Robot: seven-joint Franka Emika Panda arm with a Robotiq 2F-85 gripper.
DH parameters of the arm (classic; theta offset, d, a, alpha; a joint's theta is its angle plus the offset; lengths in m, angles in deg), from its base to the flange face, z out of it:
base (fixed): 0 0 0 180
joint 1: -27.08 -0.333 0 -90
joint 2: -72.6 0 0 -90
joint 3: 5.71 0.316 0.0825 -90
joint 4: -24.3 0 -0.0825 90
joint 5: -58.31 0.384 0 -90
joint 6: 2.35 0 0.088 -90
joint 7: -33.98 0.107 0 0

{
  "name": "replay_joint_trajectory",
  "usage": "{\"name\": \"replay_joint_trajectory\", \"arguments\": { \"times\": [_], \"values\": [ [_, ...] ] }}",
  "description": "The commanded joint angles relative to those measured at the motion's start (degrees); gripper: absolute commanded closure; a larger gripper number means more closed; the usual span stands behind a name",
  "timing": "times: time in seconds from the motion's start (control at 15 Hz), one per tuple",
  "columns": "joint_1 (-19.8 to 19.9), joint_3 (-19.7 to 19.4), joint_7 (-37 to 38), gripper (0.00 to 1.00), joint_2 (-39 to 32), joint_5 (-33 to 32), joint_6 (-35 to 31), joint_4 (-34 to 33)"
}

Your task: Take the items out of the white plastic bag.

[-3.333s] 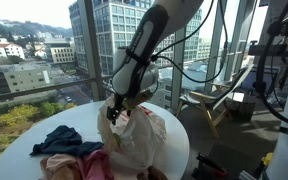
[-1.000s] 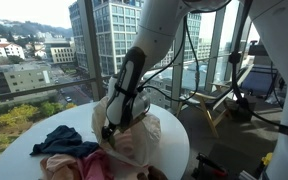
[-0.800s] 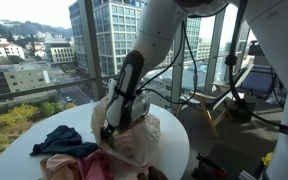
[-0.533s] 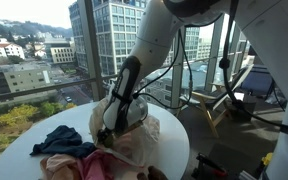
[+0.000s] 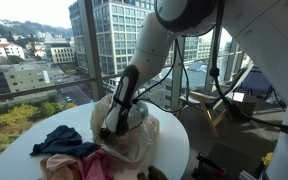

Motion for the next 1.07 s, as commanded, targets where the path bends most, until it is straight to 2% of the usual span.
{"name": "replay_joint_trajectory", "arguments": {
  "times": [0.0, 0.07, 0.2, 0.4, 0.47, 0.6, 0.67, 0.73, 1.0],
  "values": [
    [-1.0, -1.3, -1.3, 0.43, 0.5, 0.3, -1.6, 1.1],
    [-1.3, -1.7, -1.0, 0.43, 1.5, 0.6, -0.5, 2.0],
    [-4.4, -5.1, 0.3, 0.44, 5.0, 1.7, 2.5, 4.9],
    [-11.0, -12.2, 2.5, 0.44, 12.6, 2.0, 10.5, 10.7],
    [-10.1, -11.1, 2.2, 0.44, 14.9, 1.1, 14.1, 12.3],
    [-5.9, -5.6, -1.0, 0.44, 20.7, 0.4, 20.3, 16.0],
    [-2.9, -1.1, -4.1, 0.44, 23.5, 1.7, 22.0, 18.1],
    [-2.0, 1.1, -5.8, 0.44, 25.6, 2.6, 23.2, 19.9],
    [4.5, 14.5, -20.1, 0.44, 32.8, 14.0, 26.7, 28.0]
  ]
}}
